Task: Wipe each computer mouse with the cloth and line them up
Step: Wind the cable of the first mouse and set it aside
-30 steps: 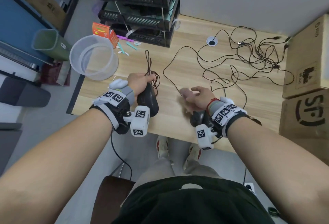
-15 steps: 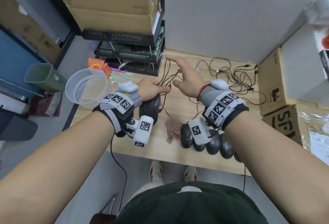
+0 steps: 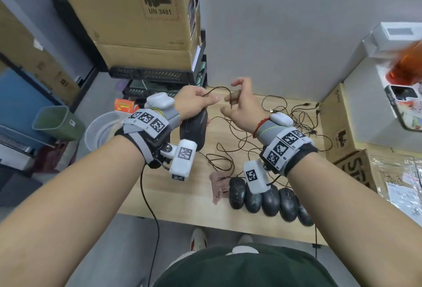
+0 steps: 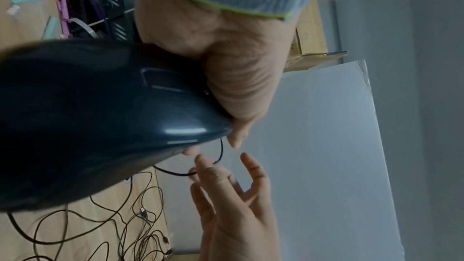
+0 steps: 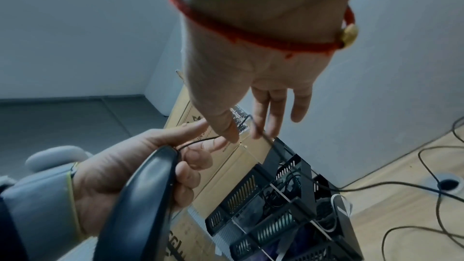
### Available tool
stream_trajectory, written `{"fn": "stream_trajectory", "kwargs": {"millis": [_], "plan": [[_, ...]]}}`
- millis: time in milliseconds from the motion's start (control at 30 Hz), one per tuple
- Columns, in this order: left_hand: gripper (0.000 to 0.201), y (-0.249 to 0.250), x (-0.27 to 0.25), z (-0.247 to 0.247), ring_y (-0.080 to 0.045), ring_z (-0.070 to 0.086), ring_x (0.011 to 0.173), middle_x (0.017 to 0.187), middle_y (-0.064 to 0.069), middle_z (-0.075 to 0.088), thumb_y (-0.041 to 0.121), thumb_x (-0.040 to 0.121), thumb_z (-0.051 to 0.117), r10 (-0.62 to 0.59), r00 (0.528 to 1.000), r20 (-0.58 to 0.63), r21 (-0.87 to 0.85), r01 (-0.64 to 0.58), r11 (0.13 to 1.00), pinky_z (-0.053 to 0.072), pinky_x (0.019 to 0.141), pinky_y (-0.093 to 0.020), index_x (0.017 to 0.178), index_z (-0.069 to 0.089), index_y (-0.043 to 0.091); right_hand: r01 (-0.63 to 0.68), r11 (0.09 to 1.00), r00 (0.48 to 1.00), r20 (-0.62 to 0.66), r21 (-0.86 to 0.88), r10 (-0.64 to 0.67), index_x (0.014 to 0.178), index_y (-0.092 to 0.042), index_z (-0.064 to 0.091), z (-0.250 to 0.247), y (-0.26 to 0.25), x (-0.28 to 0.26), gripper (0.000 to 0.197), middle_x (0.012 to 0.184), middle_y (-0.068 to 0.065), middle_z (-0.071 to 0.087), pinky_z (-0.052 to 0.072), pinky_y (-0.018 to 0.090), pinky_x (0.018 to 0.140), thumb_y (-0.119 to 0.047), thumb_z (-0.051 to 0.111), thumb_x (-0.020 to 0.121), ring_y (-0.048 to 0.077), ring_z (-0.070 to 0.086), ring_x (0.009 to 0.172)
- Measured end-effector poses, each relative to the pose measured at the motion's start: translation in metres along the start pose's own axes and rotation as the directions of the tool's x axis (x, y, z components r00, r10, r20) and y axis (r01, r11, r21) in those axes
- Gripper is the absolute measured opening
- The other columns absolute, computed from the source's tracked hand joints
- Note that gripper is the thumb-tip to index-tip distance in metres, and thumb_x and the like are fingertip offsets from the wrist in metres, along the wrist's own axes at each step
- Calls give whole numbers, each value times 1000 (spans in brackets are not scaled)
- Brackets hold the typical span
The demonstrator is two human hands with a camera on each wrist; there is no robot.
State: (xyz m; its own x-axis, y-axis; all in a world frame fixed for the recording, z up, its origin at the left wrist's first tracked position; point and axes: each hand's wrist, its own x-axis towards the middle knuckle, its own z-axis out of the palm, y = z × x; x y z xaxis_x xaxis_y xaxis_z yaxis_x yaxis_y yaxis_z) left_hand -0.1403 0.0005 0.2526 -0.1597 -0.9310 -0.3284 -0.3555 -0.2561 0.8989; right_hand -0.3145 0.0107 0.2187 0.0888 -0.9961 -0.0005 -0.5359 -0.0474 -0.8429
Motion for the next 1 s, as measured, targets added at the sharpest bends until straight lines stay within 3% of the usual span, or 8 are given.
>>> {"fn": "stream_trajectory", "kwargs": {"millis": [100, 200, 333, 500, 633, 733, 833, 1000], "plan": [[34, 1, 2, -6, -17, 65, 47, 47, 6, 55, 39, 89, 75, 38, 990, -134, -21, -41, 999, 58, 57, -33, 76, 59, 12, -54, 996, 997, 51, 69, 51, 120, -34, 45, 0, -3, -1, 48, 70, 0, 60, 54, 49, 80, -17, 64, 79, 18, 60, 68], [34, 1, 6, -11, -23, 72, 62, 55, 8, 60, 45, 86, 76, 50, 969, -240, -78, -71, 994, 58, 64, -35, 73, 60, 17, -174, 951, 960, 261, 256, 105, 100, -19, 61, 3, -12, -9, 14, 71, 6, 58, 51, 42, 75, -18, 66, 88, 17, 58, 67], [33, 0, 9, -13, -9, 61, 69, 73, 9, 63, 52, 84, 75, 46, 946, -322, -57, -68, 996, 47, 69, -26, 79, 64, 21, -270, 874, 905, 417, 405, 86, 100, -14, 52, 17, -25, -24, 25, 83, 4, 63, 54, 39, 80, -33, 67, 94, 17, 61, 76], [44, -8, 9, -12, -10, 63, 79, 80, 10, 66, 68, 75, 73, 28, 925, -378, -34, -44, 998, 51, 78, -28, 78, 63, 26, -262, 857, 910, 410, 444, 65, 120, 8, 53, 31, -25, -26, 36, 76, 4, 63, 60, 43, 74, -20, 61, 98, 18, 62, 67], [55, -16, 1, -7, -6, 46, 49, 51, 14, 46, 64, 82, 70, -21, 965, -262, -177, -27, 984, 36, 54, -21, 47, 48, 28, -281, 815, 943, 305, 507, 136, 119, 6, 56, 36, -18, -25, 37, 97, 15, 62, 60, 33, 61, -24, 60, 99, 23, 62, 76], [33, -29, -7, 2, -14, 71, 71, 77, 2, 72, 52, 89, 70, -100, 993, -65, -289, 77, 954, 55, 69, -27, 79, 69, 21, -289, 778, 956, 217, 558, 200, 114, -5, 54, 38, -11, -24, 25, 95, 9, 63, 61, 36, 62, -26, 58, 100, 21, 65, 74], [43, -37, -14, 10, -27, 74, 101, 108, -8, 76, 42, 93, 69, -125, 990, 65, -340, 140, 930, 58, 90, -38, 116, 69, 6, -274, 811, 959, 211, 516, 190, 121, -5, 51, 36, -8, -21, 26, 92, 3, 64, 61, 34, 57, -25, 51, 103, 17, 66, 69], [50, -27, -9, 9, -24, 69, 98, 115, -13, 69, 37, 98, 63, -98, 993, 65, -515, 117, 849, 58, 82, -38, 132, 58, 1, -148, 886, 984, 153, 439, 89, 125, -8, 57, 28, 2, -13, 28, 93, 4, 64, 47, 24, 44, -25, 45, 106, 13, 58, 52]]}}
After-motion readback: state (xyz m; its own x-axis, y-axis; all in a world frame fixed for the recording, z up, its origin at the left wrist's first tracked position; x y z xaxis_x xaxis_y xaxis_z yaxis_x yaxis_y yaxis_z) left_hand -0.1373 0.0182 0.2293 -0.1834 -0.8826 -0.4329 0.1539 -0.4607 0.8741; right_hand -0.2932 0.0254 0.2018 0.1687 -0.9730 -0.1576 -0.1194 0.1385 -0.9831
